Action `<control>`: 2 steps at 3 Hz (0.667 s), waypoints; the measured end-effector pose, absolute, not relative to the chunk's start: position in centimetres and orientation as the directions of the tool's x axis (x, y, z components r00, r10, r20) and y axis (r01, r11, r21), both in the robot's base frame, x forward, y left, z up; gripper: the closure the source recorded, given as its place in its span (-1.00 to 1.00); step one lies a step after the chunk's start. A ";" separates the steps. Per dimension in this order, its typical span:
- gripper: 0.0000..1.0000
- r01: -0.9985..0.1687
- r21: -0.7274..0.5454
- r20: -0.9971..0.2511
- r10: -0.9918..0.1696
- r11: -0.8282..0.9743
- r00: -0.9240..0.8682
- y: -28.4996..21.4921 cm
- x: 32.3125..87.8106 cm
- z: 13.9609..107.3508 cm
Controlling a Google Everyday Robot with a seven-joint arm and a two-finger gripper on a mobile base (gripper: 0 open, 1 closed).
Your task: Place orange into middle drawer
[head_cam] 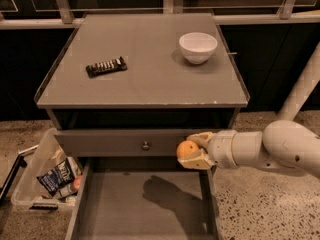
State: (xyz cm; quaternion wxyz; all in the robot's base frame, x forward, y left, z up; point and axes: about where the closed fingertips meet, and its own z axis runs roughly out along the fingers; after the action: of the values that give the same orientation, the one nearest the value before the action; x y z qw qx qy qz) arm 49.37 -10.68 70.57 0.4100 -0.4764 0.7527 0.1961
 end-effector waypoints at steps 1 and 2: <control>1.00 -0.879 -0.125 -0.816 -0.552 0.460 -0.173 -10.7 49.9 67.6; 1.00 -0.877 -0.130 -0.823 -0.544 0.462 -0.165 -11.2 50.3 64.0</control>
Offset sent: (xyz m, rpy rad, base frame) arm 0.0127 -0.0141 -0.0963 0.0207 -0.0618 0.0001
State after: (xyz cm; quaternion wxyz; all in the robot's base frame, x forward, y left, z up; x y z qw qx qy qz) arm 50.26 -11.20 63.96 0.4312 -0.4813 0.7383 0.1931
